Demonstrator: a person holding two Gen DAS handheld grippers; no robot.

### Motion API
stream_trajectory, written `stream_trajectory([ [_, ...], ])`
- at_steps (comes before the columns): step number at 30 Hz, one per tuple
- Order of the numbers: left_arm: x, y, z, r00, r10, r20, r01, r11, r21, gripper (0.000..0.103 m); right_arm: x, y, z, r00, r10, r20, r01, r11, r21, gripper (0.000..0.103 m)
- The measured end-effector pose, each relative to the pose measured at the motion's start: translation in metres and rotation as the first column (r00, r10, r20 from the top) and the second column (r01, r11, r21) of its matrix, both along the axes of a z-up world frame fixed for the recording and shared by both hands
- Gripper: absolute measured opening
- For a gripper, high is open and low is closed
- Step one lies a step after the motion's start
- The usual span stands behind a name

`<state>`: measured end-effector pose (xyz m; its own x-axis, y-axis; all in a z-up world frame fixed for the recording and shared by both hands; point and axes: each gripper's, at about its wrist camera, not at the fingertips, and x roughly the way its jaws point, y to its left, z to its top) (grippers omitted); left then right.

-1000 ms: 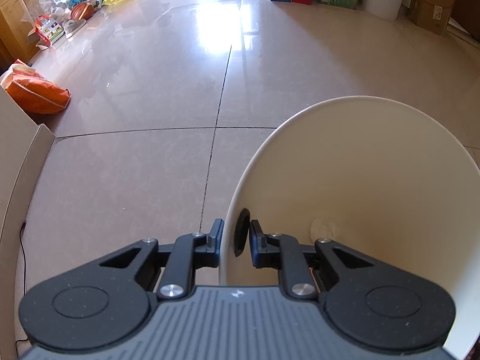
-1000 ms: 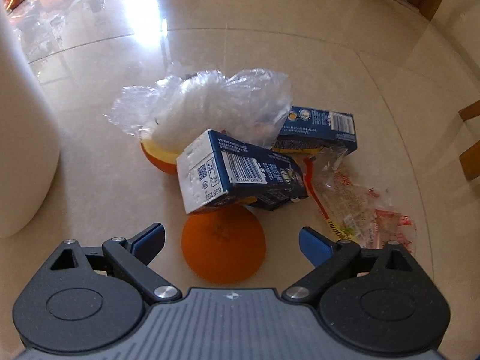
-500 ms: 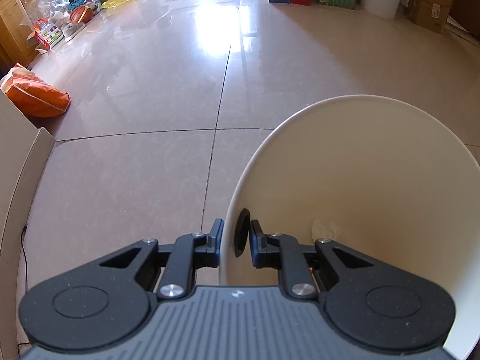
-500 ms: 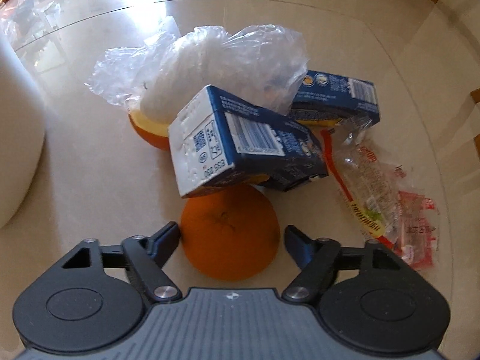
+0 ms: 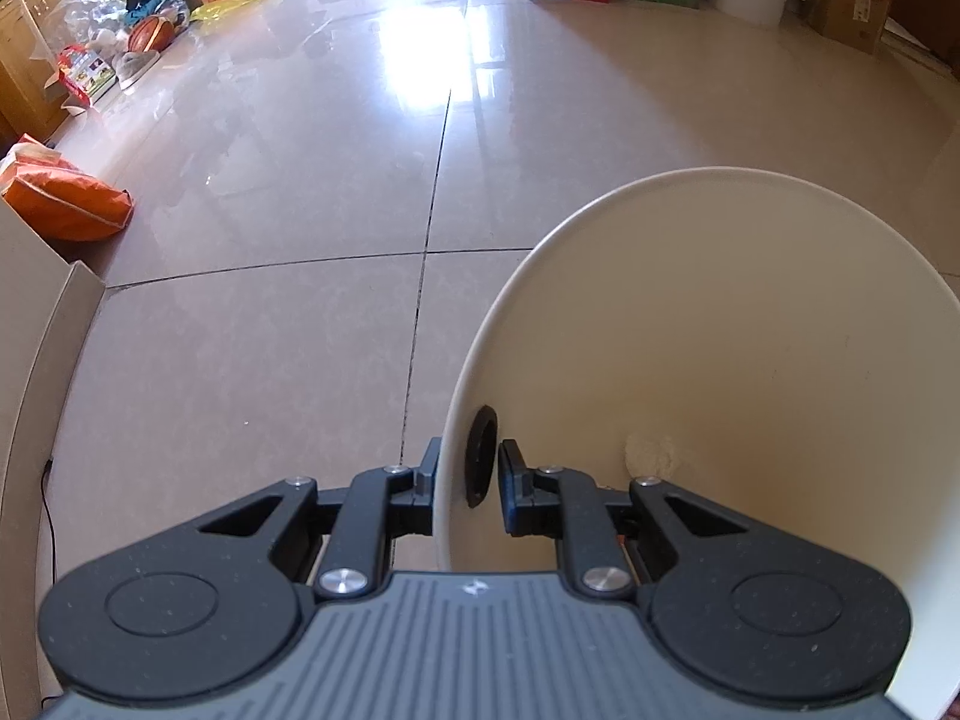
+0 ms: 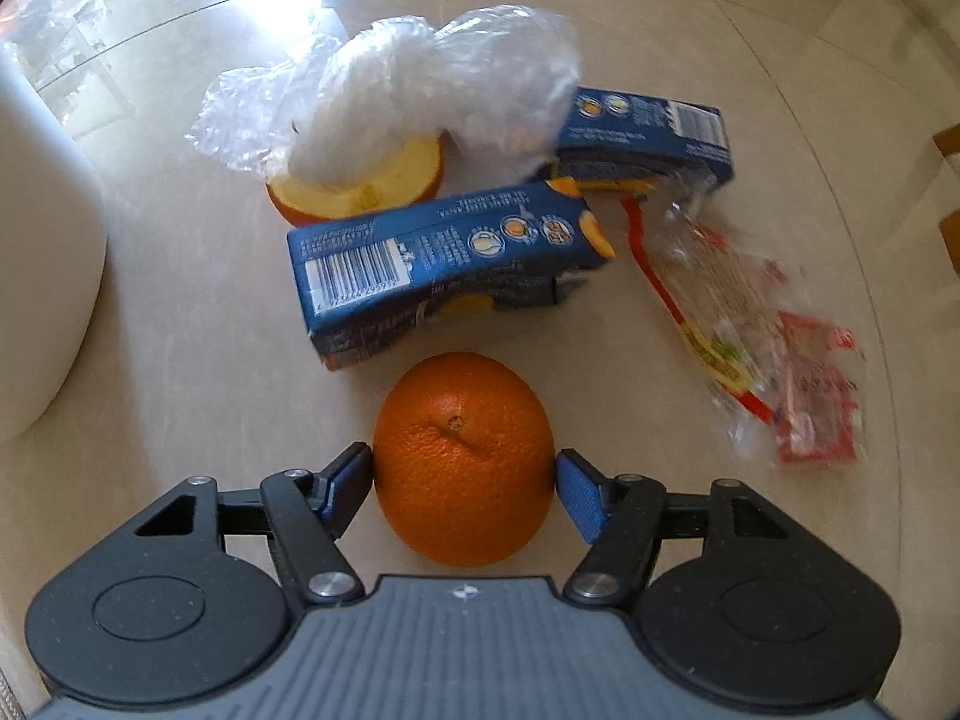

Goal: Collect trash
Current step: 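Grasp the whole orange with the right gripper, then carry the orange over the bin and release it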

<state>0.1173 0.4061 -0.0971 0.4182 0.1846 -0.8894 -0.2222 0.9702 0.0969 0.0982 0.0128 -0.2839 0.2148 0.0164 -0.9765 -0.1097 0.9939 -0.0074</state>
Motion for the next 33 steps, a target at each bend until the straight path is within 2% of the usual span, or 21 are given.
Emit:
stream_trajectory([
  [3,0.001,0.000,-0.002,1.000,-0.006,-0.001,0.006,1.000,-0.006,0.014,-0.006,-0.008,0.015,1.000,-0.003,-0.013,0.003,1.000,0.000,0.071],
  [7,0.002,0.003,-0.003,1.000,-0.020,0.013,0.020,1.000,-0.009,0.013,-0.013,-0.012,0.051,0.999,0.040,0.012,-0.041,0.999,0.008,0.072],
  [14,-0.003,-0.001,-0.006,0.999,-0.042,0.030,0.042,0.999,0.007,0.014,-0.018,-0.007,0.125,0.993,0.083,0.085,-0.086,0.996,0.031,0.071],
  [19,-0.005,0.000,-0.007,0.998,-0.046,0.035,0.046,0.999,0.001,0.014,-0.016,0.014,0.184,0.982,0.140,0.126,-0.150,0.986,0.070,0.071],
  [26,-0.005,0.003,-0.006,0.998,-0.052,0.038,0.052,0.999,-0.015,0.014,-0.012,0.071,0.274,0.929,0.286,0.236,-0.323,0.936,0.138,0.072],
  [29,-0.004,0.007,-0.005,0.998,-0.046,0.038,0.047,0.999,-0.027,0.014,-0.008,0.102,0.301,0.899,0.344,0.273,-0.396,0.904,0.164,0.072],
  [33,-0.005,0.007,-0.006,0.998,-0.042,0.043,0.043,0.999,-0.028,0.014,0.001,0.141,0.319,0.856,0.409,0.317,-0.478,0.860,0.178,0.072],
])
